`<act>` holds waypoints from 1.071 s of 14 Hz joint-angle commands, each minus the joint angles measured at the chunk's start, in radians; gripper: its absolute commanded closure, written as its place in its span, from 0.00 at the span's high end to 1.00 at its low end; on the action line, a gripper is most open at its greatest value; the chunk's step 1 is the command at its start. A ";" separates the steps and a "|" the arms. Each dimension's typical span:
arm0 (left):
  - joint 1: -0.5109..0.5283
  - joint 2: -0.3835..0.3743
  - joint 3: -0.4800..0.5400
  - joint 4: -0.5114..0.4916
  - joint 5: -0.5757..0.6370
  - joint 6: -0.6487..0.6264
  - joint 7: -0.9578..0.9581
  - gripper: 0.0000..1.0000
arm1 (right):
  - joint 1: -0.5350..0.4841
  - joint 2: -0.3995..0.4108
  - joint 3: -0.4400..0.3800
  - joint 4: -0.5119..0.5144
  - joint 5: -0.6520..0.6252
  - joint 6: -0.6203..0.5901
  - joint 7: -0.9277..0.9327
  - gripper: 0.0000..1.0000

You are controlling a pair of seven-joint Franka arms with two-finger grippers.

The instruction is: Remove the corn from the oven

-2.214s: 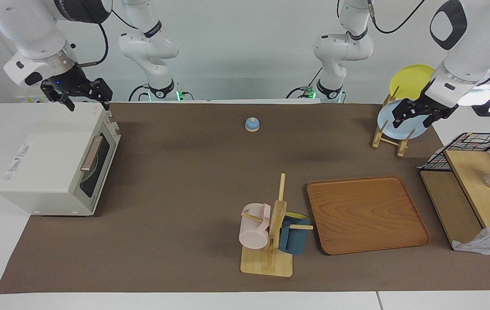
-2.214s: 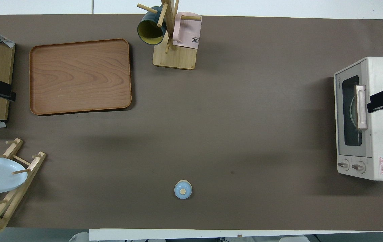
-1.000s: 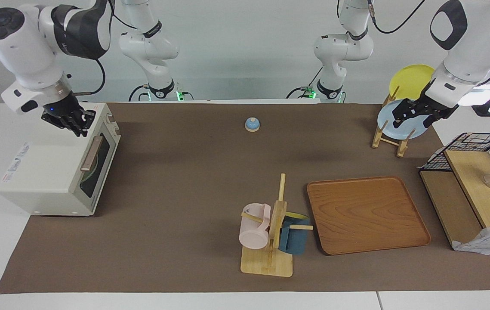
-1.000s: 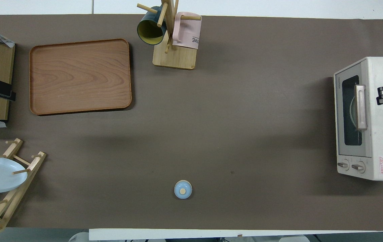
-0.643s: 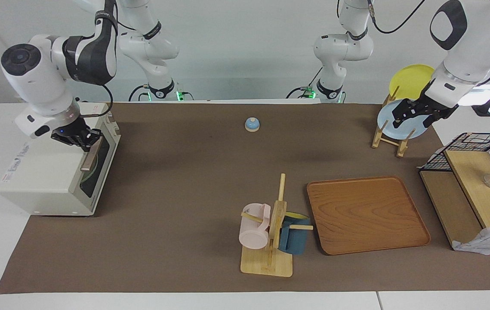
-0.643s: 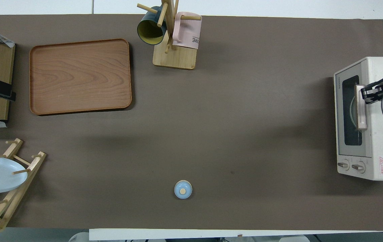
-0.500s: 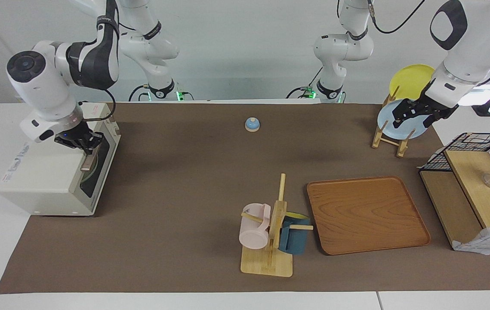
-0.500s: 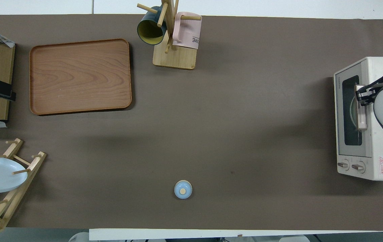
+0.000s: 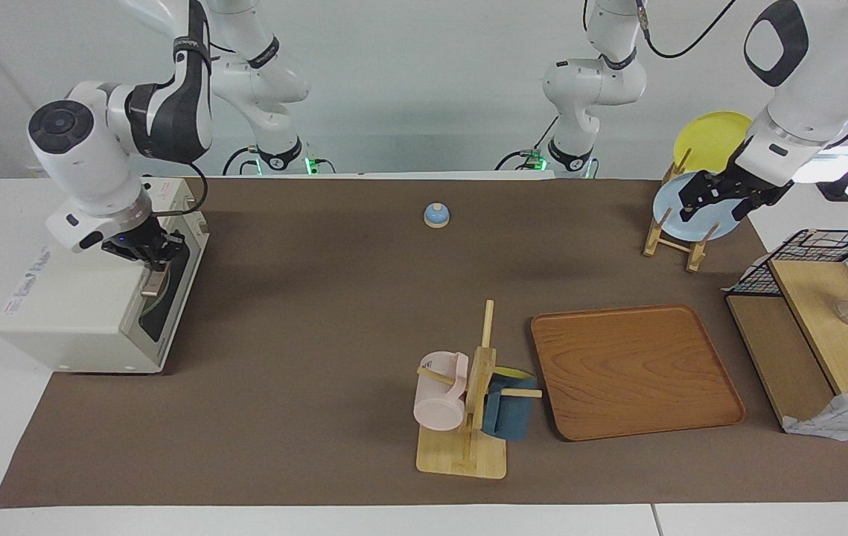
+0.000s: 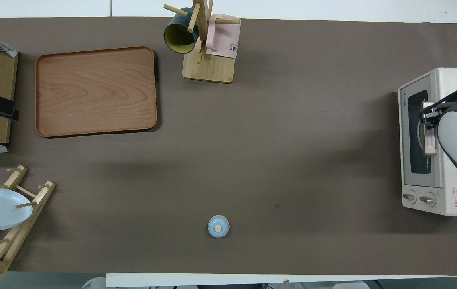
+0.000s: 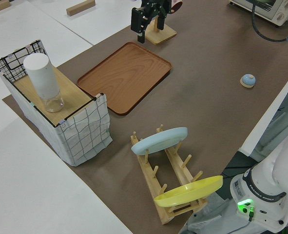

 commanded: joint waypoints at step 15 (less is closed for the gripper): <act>0.002 0.006 0.000 0.017 0.017 -0.017 0.014 1.00 | 0.282 0.260 0.014 0.051 0.183 0.338 0.373 0.23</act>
